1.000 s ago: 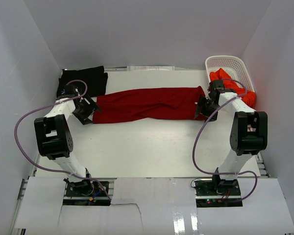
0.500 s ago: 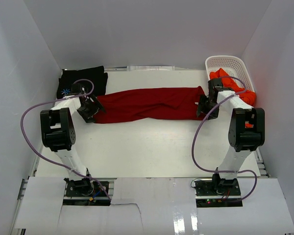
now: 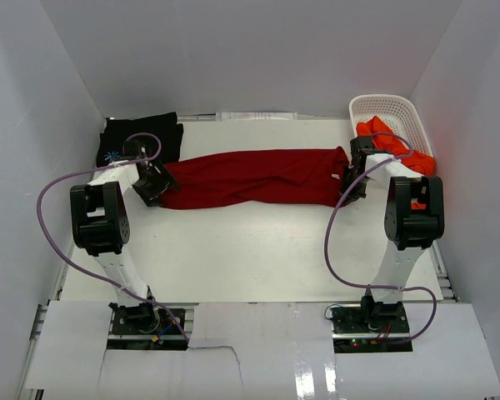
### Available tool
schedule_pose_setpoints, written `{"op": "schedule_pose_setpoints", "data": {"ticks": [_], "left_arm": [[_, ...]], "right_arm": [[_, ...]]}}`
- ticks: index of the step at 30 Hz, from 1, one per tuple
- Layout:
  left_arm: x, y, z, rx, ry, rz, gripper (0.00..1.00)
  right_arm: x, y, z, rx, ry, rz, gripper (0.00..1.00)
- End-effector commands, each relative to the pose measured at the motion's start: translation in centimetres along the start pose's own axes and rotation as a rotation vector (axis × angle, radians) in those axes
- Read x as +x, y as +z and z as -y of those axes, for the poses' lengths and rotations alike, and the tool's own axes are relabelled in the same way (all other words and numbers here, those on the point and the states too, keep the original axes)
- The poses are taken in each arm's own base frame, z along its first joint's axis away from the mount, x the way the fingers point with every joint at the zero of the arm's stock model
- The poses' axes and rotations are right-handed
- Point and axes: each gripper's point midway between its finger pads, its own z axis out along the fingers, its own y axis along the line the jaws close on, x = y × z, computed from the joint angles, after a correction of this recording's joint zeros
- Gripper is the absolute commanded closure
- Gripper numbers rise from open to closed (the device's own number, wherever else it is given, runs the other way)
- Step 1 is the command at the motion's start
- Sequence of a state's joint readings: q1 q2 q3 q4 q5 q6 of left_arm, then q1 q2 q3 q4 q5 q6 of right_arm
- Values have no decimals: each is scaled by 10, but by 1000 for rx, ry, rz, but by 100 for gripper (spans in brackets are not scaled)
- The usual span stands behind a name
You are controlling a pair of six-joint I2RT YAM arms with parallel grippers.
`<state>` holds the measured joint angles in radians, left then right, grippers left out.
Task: Fold and stack the t-shirts
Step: Fold the other side of the tshirt into a rectangle
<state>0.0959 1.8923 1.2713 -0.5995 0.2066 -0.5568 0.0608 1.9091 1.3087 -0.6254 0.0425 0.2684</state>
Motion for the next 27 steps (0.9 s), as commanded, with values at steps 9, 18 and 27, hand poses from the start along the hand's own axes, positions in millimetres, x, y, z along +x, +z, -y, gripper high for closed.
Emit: {"op": "schedule_pose_setpoints", "data": {"ticks": [9, 18, 27], "left_arm": [[9, -1, -28, -127, 12, 1, 20], [33, -5, -46, -174, -40, -18, 89], [30, 2, -48, -186, -22, -26, 100]], "right_arm": [[-14, -9, -2, -1, -13, 40, 92], [-10, -6, 1, 15, -14, 26, 92], [-9, -13, 26, 159, -40, -8, 92]]}}
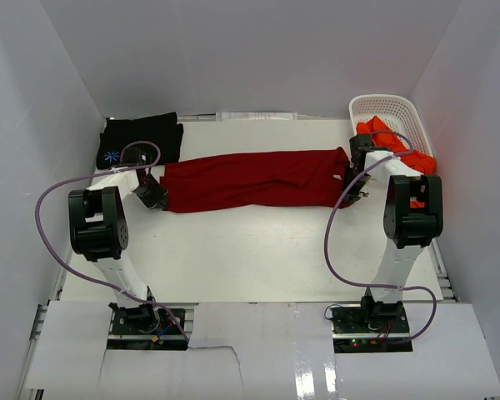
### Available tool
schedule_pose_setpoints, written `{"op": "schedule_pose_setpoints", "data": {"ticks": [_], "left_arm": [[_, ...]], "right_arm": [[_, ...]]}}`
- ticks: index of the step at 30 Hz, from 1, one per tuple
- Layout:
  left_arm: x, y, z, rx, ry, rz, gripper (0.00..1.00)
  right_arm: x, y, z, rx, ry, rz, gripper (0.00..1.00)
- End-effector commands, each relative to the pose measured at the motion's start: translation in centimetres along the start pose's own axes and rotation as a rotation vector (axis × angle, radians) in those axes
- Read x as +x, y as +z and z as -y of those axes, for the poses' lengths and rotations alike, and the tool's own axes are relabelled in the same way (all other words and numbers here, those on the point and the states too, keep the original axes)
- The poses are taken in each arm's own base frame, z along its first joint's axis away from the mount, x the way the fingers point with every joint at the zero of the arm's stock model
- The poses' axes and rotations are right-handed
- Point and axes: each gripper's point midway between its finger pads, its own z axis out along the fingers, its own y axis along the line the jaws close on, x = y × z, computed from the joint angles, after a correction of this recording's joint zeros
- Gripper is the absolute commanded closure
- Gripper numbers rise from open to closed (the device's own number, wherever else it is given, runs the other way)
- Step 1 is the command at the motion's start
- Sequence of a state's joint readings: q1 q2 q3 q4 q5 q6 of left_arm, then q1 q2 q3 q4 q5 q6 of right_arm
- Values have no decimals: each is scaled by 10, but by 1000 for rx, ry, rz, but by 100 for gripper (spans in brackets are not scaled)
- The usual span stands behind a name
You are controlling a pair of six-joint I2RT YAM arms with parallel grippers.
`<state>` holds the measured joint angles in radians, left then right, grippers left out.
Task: Fold and stack the t-shirts
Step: Fold the other side of the tshirt into a rectangle
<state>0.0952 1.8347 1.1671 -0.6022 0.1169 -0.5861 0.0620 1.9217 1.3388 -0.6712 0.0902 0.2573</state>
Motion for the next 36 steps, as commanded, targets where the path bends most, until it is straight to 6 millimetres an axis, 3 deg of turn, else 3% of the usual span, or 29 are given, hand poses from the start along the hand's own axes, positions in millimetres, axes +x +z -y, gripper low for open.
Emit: {"op": "schedule_pose_setpoints", "data": {"ticks": [1, 8, 17, 20, 22, 25, 26, 30, 33, 36], "left_arm": [[5, 4, -17, -85, 21, -22, 100], [-14, 6, -11, -103, 42, -2, 100], [-7, 6, -15, -105, 63, -22, 100], [0, 4, -13, -82, 66, -42, 100], [5, 3, -11, -61, 64, -55, 94], [15, 2, -8, -28, 51, -83, 73], [16, -2, -6, -16, 47, -81, 58], [24, -9, -6, 3, 32, -84, 36], [27, -17, -7, 3, 27, -84, 26], [30, -25, -6, 12, 24, -81, 25]], "right_arm": [[-6, -11, 26, 150, -31, -7, 92], [-12, -18, 46, 273, -51, -8, 92], [-4, -6, 56, 380, -117, -66, 92], [-3, -5, 56, 390, -109, -75, 80], [-6, -7, 54, 389, -99, -62, 76], [-12, -15, 55, 402, -81, -38, 70], [-17, -18, 54, 401, -68, -22, 66], [-31, -32, 51, 399, -45, 25, 65], [-38, -41, 50, 399, -31, 50, 64], [-42, -50, 42, 356, -18, 79, 55]]}}
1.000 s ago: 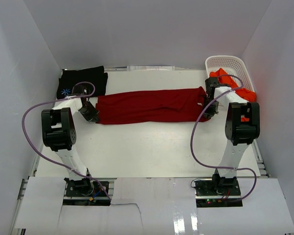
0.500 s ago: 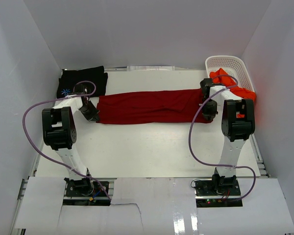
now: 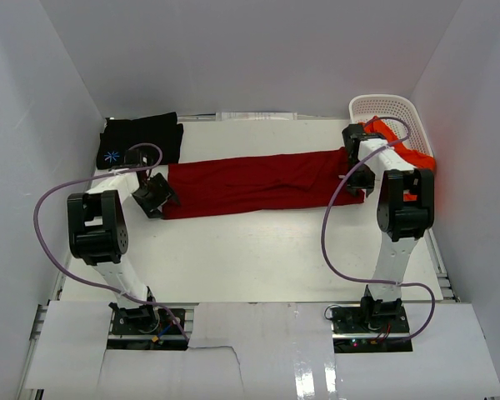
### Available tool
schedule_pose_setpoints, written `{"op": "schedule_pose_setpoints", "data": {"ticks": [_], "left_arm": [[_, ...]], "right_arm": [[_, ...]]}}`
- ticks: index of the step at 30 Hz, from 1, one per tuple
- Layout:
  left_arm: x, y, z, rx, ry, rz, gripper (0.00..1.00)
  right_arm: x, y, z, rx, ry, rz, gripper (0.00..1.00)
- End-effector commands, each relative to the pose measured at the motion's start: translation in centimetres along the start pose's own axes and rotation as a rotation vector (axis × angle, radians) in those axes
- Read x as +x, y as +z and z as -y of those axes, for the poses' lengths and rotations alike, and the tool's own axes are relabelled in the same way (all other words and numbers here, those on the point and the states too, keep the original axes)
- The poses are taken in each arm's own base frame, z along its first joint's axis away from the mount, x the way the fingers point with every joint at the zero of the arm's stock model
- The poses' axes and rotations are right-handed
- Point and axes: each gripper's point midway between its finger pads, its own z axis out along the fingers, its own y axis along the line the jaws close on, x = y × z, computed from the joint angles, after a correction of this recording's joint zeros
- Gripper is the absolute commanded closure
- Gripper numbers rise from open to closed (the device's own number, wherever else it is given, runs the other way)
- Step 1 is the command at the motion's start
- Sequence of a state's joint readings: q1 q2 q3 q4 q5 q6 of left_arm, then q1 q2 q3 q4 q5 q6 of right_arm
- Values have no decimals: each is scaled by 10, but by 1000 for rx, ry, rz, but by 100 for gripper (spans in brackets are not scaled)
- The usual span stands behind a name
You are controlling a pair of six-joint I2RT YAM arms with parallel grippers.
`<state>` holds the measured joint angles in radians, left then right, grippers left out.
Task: Fold and stack the t-shirts
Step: Fold the other side of the tshirt into a rectangle
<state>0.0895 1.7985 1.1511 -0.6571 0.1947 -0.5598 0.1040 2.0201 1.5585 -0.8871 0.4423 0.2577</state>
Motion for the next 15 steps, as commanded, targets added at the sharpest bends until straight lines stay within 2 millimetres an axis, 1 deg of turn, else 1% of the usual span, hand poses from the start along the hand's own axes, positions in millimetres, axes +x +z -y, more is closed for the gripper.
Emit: {"op": "schedule_pose_setpoints", "data": {"ticks": [1, 3, 4, 5, 6, 8, 11, 12, 14, 15], "left_arm": [[10, -15, -10, -32, -6, -2, 25], [8, -21, -7, -22, -8, 10, 25], [5, -26, -4, -15, -8, 25, 25], [-1, -31, 1, -6, -5, 44, 25], [-4, -34, 3, -6, -5, 50, 25], [-14, -43, 10, -1, -1, 73, 25], [-14, -48, 10, -4, 1, 70, 25], [-12, -47, 7, -13, 0, 67, 25], [-10, -49, 4, -27, 0, 77, 25], [-8, -48, 0, -37, -3, 77, 25]], "right_arm": [[-15, -29, 12, -7, 55, 73, 54], [-21, -41, 6, -43, 60, 114, 53], [-23, -46, 3, -57, 64, 125, 51], [-25, -50, -2, -77, 59, 139, 50], [-30, -58, -5, -97, 64, 164, 50], [-32, -66, -12, -126, 56, 184, 49], [-36, -79, -32, -225, 41, 216, 49], [-38, -83, -44, -277, 33, 230, 49], [-33, -85, -63, -341, 0, 233, 49], [-30, -88, -75, -398, -17, 232, 49]]}}
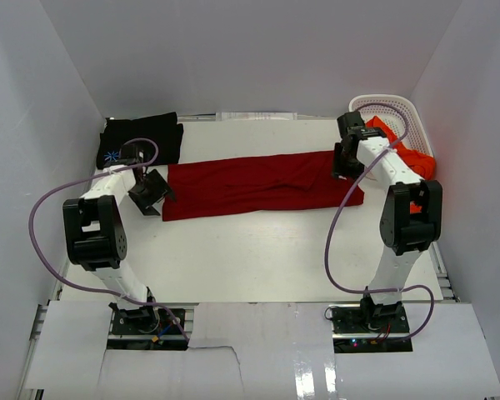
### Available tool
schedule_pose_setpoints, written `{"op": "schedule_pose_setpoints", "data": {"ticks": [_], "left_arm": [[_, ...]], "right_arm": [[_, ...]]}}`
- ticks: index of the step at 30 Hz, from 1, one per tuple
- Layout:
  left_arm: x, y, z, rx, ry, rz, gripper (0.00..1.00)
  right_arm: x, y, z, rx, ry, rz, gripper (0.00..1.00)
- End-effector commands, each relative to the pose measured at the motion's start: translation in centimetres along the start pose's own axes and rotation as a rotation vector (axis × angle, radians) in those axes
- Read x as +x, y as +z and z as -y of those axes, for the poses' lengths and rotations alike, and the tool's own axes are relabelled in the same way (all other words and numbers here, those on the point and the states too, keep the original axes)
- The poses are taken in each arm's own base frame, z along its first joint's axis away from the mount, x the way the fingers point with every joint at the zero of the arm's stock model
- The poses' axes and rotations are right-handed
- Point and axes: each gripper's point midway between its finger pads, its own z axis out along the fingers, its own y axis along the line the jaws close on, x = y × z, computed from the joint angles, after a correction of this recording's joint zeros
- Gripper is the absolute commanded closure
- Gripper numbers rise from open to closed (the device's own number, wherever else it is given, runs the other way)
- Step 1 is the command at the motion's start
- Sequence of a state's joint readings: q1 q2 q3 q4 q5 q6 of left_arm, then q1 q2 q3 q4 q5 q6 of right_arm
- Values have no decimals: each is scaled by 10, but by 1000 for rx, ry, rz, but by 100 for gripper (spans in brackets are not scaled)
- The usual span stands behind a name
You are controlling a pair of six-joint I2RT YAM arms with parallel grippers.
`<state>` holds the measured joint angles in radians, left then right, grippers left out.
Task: Fold and stack the t-shirts
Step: Fold the other side of the tshirt into a rectangle
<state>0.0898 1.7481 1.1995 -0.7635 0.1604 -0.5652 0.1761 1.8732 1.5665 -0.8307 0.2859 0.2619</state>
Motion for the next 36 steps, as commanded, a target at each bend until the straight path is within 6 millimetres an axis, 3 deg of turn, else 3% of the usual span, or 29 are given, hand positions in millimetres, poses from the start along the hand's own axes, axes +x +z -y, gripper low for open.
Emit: {"op": "schedule_pose_setpoints", "data": {"ticks": [1, 4, 8, 9, 10, 15, 23, 34, 36], "left_arm": [[-6, -23, -2, -7, 2, 71, 25], [-15, -32, 12, 65, 18, 116, 25], [-42, -47, 50, 208, 74, 188, 23], [-45, -41, 56, 199, 93, 185, 23], [-59, -49, 68, 214, 118, 220, 23], [-74, -39, 96, 211, 177, 239, 23], [-94, -4, 95, 151, 190, 226, 23], [-82, 11, 81, 135, 192, 225, 23], [-78, 13, 78, 132, 191, 218, 23]], "right_arm": [[-11, -12, -48, -199, -22, 77, 49], [-1, -4, -61, -241, -40, 52, 50], [2, 6, -82, -314, -68, 39, 53], [0, 5, -86, -328, -79, 44, 54], [1, 5, -92, -334, -93, 44, 55], [4, 16, -113, -346, -155, 34, 56], [14, 33, -146, -470, -102, -35, 58], [4, 36, -142, -424, -99, -4, 58], [2, 35, -139, -405, -105, 6, 63]]}}
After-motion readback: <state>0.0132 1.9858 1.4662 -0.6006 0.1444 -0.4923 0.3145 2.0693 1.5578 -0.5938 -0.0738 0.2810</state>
